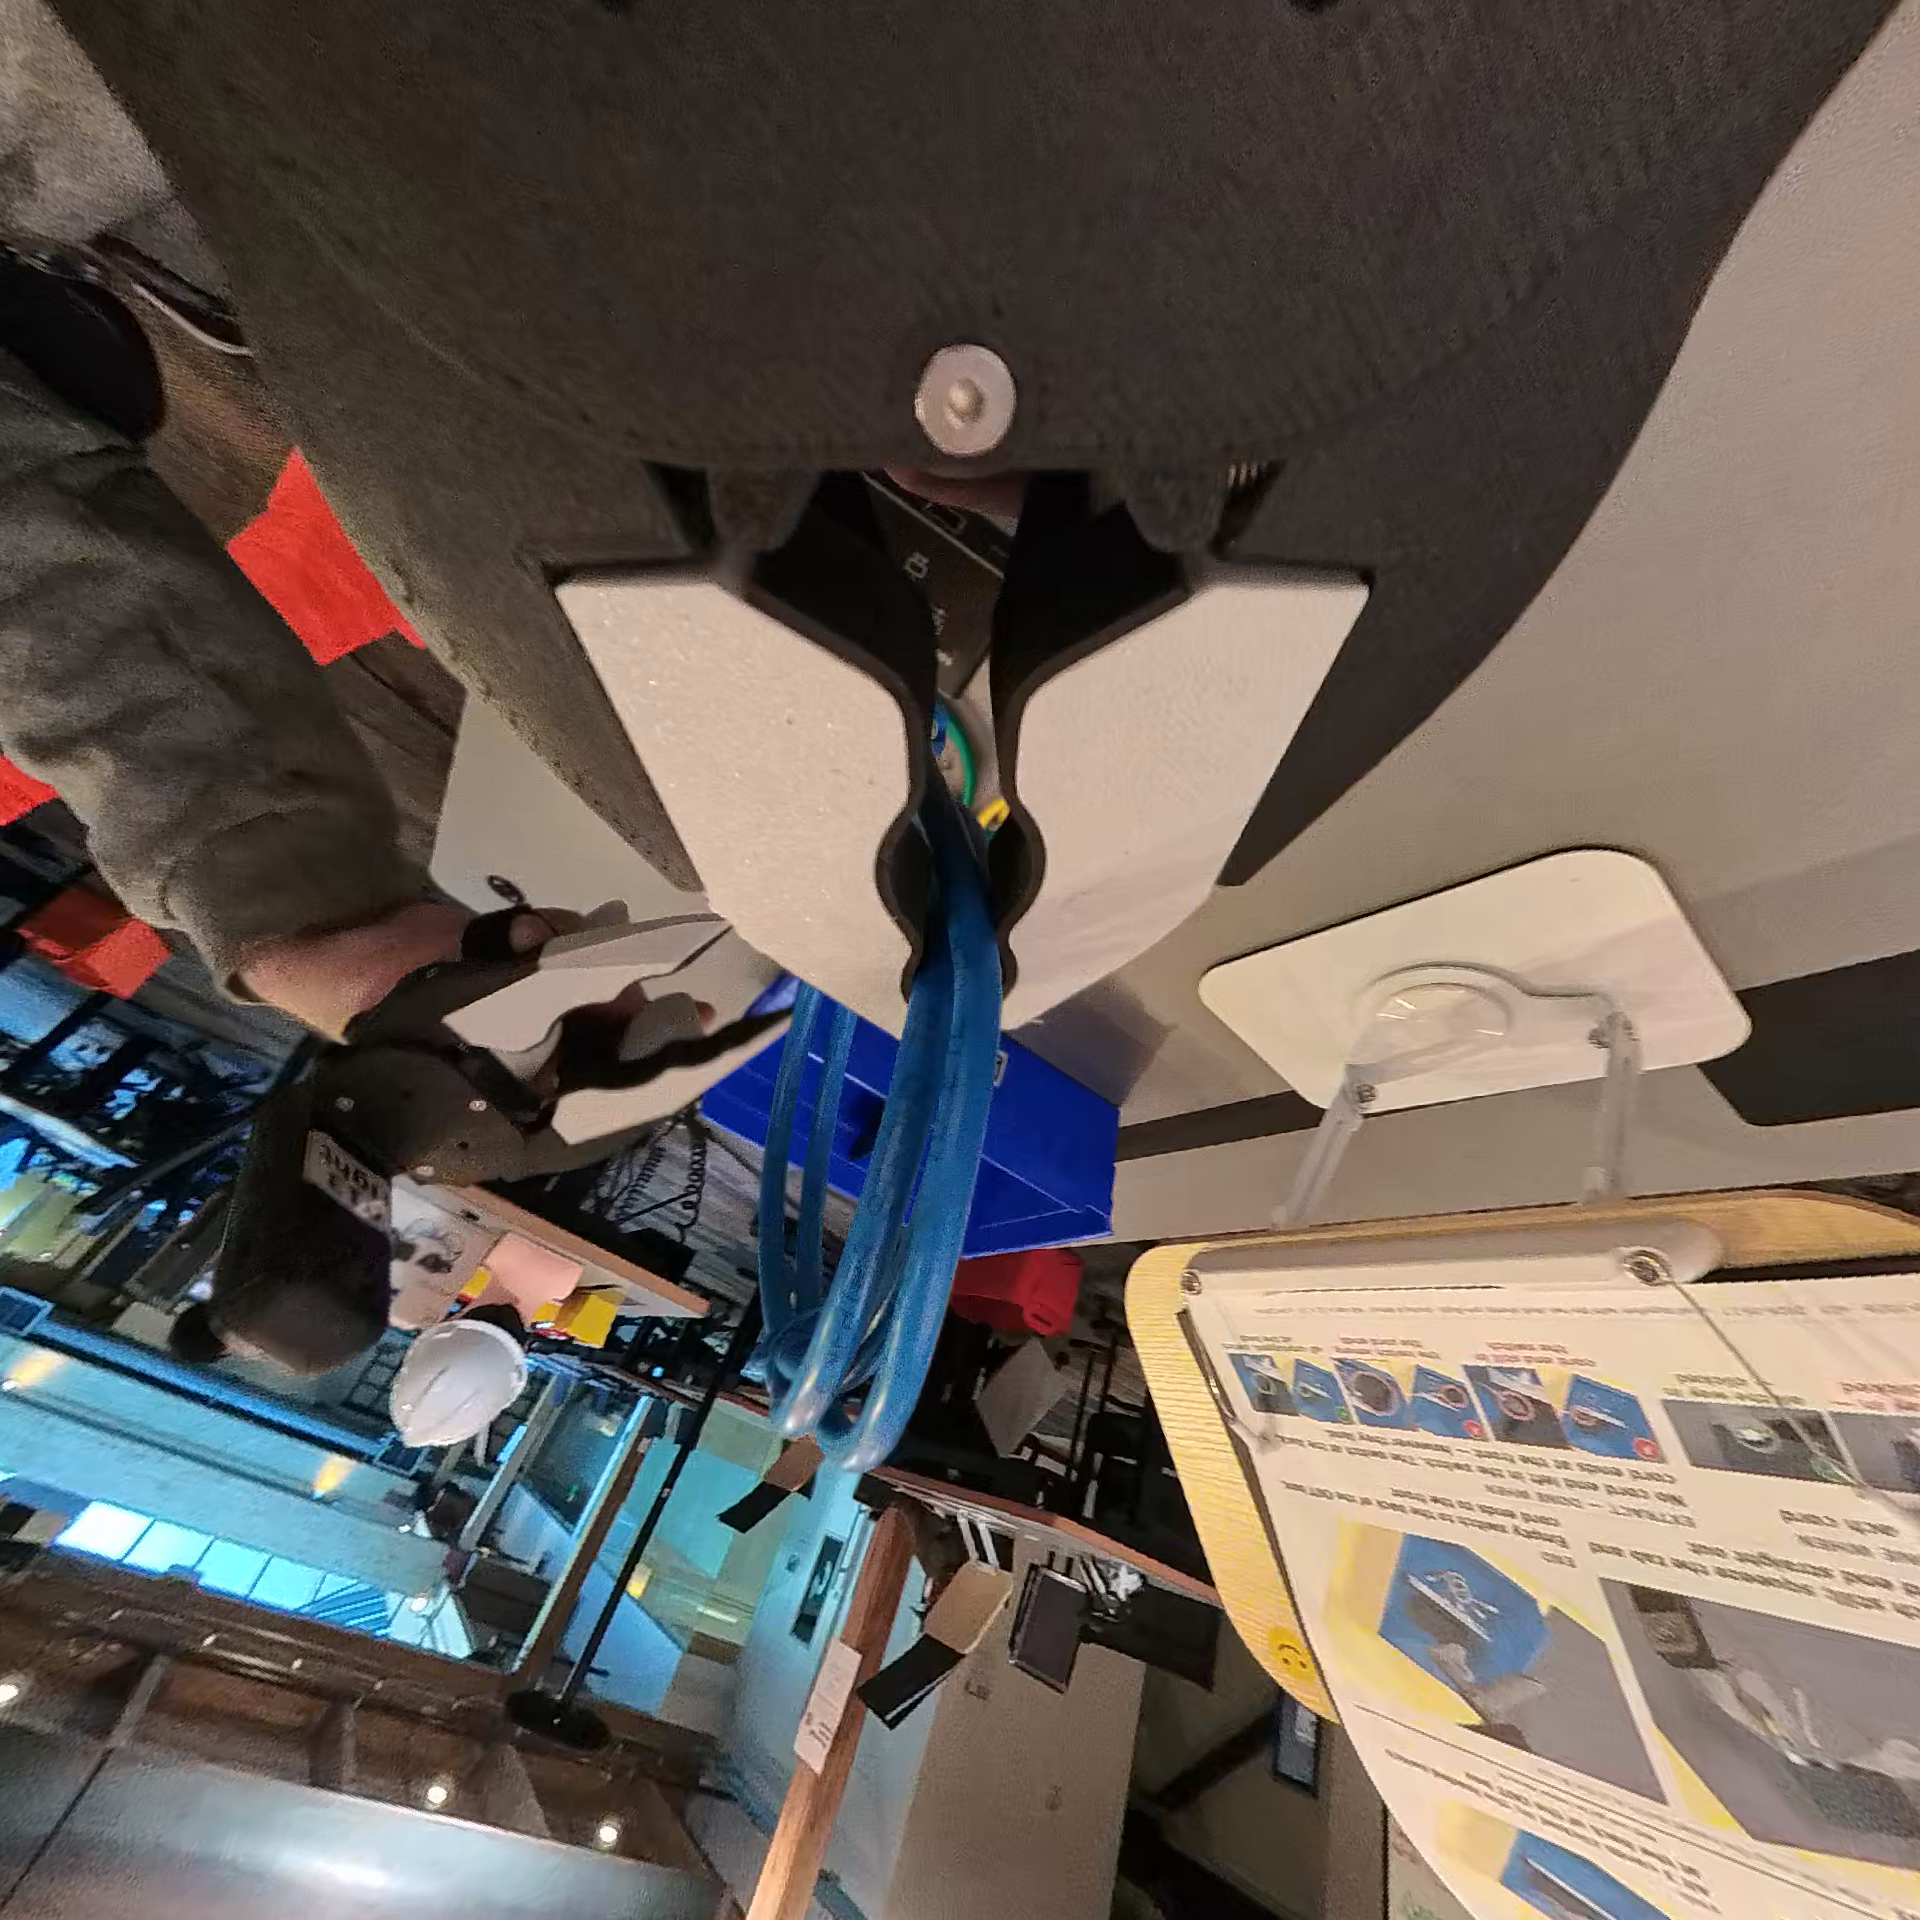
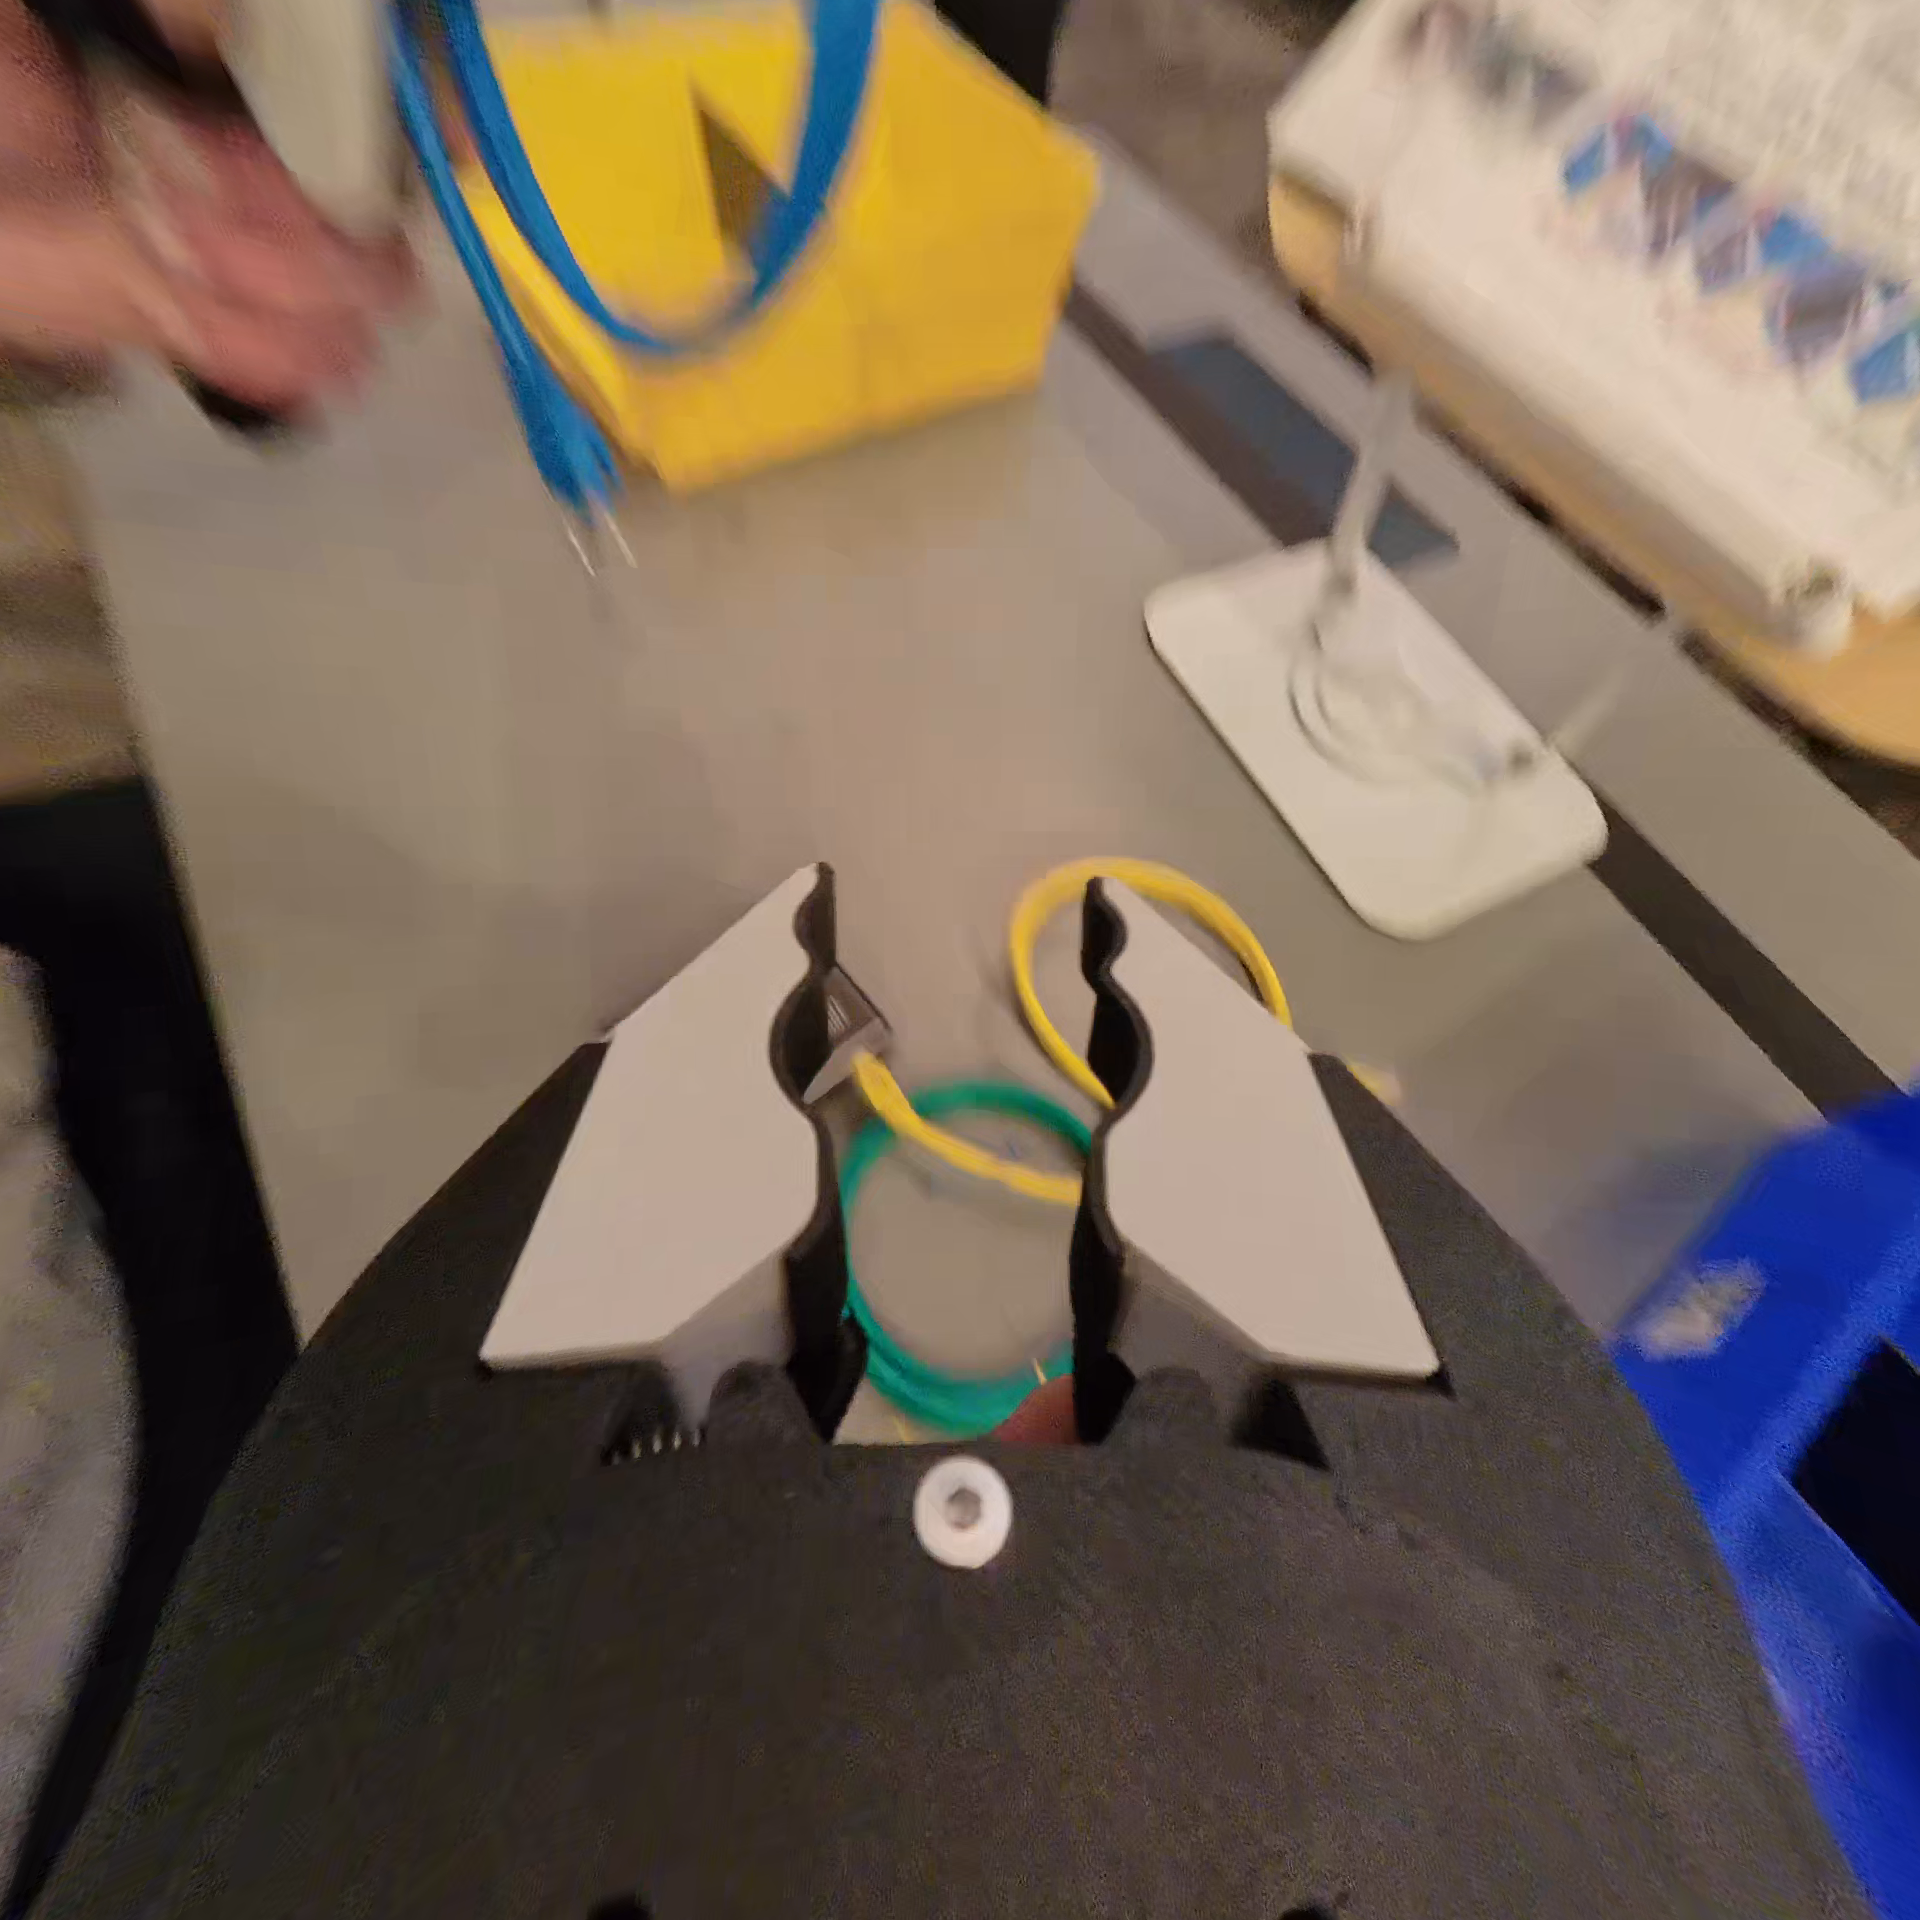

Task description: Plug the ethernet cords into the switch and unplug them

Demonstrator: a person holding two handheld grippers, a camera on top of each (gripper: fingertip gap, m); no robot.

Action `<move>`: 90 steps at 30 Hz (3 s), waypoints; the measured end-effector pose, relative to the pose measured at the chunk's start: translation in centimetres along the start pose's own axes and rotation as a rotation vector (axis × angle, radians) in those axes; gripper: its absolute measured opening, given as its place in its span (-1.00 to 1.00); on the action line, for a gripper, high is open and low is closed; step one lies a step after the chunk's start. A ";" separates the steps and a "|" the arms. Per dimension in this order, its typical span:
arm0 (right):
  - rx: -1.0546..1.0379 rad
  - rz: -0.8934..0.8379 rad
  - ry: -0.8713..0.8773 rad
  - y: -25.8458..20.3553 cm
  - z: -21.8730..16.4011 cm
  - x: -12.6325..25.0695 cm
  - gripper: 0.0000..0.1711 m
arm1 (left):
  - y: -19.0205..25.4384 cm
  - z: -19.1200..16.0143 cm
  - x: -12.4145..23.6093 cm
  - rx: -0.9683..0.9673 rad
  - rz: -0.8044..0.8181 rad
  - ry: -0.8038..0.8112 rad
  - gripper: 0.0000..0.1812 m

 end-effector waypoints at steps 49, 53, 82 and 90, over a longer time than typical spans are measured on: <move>-0.001 -0.059 0.455 -8.6 12.9 -1.5 -0.84 | 3.6 -1.2 -1.3 -0.458 0.190 -0.027 -0.89; -0.105 -0.029 0.500 -8.7 13.3 -1.9 -0.88 | 4.3 -1.2 -1.3 -0.623 0.299 -0.005 -0.89; 0.023 -0.065 0.510 -5.6 12.8 2.5 -1.00 | 3.3 2.9 1.6 -0.649 0.349 0.081 -0.89; -0.046 -0.007 0.512 -8.3 13.7 -0.9 -0.79 | 6.1 0.6 0.3 -0.830 0.380 0.062 -0.89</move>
Point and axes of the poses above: each gripper's, where its closed fingertips meet, x back along the fingers, z out of its top, y = z × x across the jaws, the point moved 4 cm from there along x, back along the fingers, and after that the axes turned 4 degrees about x, right-handed, at the moved point
